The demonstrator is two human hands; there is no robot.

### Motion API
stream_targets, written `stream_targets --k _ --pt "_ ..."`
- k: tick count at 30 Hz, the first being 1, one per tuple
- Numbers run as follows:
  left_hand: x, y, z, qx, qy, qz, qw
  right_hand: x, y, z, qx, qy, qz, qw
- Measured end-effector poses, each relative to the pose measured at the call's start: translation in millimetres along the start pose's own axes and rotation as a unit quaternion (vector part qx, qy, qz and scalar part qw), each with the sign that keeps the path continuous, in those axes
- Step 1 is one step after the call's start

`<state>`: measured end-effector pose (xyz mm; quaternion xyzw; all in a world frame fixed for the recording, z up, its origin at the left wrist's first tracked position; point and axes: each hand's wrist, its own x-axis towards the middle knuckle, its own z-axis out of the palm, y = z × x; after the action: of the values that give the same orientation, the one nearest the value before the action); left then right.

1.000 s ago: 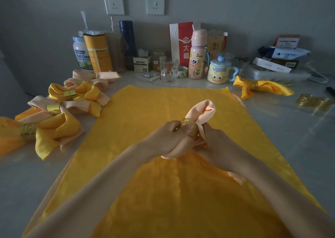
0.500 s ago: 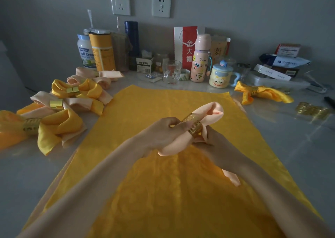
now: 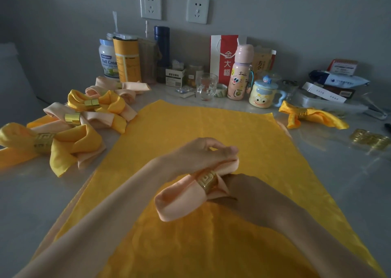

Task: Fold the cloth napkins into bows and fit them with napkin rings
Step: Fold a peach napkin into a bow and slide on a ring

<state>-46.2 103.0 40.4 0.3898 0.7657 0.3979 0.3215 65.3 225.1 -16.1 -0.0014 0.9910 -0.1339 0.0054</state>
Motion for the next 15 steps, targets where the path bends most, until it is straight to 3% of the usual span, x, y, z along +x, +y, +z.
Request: stream_targets --k 4,6,9,12,15 --pt "7.0 -10.0 0.2 -0.088 0.035 -0.027 0.995 5.5 -7.6 2.6 -0.010 0.031 -0.019 0.999" --pt "7.7 -9.7 -1.1 -0.129 0.059 0.000 0.990 3.9 -10.7 -0.7 0.007 0.049 -0.031 0.998" --pt "10.3 -7.4 -1.2 -0.125 0.190 0.045 0.973 -2.7 -14.5 -10.6 0.072 0.081 -0.011 0.994" --pt "10.1 -8.5 1.2 -0.137 0.297 0.036 0.944 -5.6 -12.6 -16.9 0.082 0.139 -0.029 0.986" --pt "8.4 -6.1 0.7 -0.209 0.291 0.002 0.934 -5.3 -4.5 -17.5 0.052 0.193 -0.049 0.979"
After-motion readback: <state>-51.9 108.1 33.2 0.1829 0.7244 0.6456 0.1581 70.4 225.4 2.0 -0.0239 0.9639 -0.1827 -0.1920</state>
